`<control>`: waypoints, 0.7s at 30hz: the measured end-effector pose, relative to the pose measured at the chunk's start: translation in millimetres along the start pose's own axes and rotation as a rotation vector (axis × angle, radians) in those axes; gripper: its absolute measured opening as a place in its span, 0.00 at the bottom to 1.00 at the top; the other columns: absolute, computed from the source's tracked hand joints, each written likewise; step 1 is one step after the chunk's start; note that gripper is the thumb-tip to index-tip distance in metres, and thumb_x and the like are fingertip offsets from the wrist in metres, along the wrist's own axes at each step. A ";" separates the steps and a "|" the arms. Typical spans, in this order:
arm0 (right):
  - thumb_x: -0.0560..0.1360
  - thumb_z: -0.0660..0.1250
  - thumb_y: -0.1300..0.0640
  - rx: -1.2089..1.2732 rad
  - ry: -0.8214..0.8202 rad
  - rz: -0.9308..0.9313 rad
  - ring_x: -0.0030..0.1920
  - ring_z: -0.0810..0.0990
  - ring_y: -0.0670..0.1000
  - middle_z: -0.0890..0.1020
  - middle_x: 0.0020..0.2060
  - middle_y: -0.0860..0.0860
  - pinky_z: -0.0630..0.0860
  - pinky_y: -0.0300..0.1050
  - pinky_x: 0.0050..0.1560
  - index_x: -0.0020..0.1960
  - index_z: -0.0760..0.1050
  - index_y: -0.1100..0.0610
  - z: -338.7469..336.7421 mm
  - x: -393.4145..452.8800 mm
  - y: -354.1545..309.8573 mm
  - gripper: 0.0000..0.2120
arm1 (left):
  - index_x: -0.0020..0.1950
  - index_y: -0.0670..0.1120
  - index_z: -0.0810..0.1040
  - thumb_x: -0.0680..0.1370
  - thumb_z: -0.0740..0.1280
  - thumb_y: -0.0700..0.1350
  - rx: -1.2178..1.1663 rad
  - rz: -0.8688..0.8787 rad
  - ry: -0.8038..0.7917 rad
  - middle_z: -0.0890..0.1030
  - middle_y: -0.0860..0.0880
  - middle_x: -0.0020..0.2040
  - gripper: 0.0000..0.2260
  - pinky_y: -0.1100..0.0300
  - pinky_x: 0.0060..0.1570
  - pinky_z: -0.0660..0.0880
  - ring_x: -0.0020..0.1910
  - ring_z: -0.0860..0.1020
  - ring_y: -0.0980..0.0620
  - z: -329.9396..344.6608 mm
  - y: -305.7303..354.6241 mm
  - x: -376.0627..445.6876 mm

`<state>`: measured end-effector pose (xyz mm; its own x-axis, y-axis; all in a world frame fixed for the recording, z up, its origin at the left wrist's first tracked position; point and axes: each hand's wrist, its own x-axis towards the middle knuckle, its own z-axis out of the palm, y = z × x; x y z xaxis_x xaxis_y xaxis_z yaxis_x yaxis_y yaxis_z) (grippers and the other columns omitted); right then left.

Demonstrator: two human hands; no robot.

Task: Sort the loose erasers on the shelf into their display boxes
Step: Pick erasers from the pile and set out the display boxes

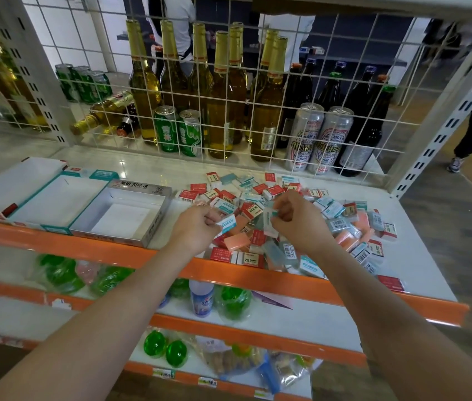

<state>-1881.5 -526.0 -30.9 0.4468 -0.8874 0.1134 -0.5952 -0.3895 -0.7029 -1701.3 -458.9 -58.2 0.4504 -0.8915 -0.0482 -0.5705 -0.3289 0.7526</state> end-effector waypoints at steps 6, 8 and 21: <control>0.74 0.63 0.68 0.197 0.021 0.069 0.39 0.78 0.47 0.77 0.44 0.48 0.71 0.31 0.26 0.55 0.75 0.53 -1.3 0.3 3.8 0.15 | 0.46 0.46 0.75 0.76 0.66 0.38 -0.096 0.007 0.042 0.81 0.41 0.53 0.03 0.66 0.30 0.69 0.45 0.79 0.47 -5.2 -0.5 -4.0; 0.73 0.64 0.68 0.203 0.043 0.085 0.42 0.80 0.50 0.80 0.45 0.51 0.73 0.34 0.32 0.51 0.76 0.54 -0.5 -0.9 8.5 0.11 | 0.47 0.46 0.76 0.76 0.66 0.39 -0.108 0.010 0.048 0.81 0.41 0.53 0.03 0.65 0.30 0.70 0.43 0.79 0.48 -6.2 0.7 -6.1; 0.72 0.68 0.66 0.047 0.004 0.145 0.44 0.78 0.49 0.82 0.45 0.54 0.74 0.40 0.46 0.52 0.78 0.62 -3.3 -17.3 22.1 0.09 | 0.54 0.42 0.78 0.77 0.65 0.38 -0.034 0.015 0.036 0.80 0.42 0.55 0.07 0.75 0.28 0.69 0.44 0.74 0.53 1.5 3.5 -20.3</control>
<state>-1904.6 -520.1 -46.0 0.3556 -0.9346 0.0117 -0.6212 -0.2457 -0.7441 -1713.4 -442.5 -55.5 0.4669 -0.8842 -0.0139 -0.5538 -0.3046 0.7749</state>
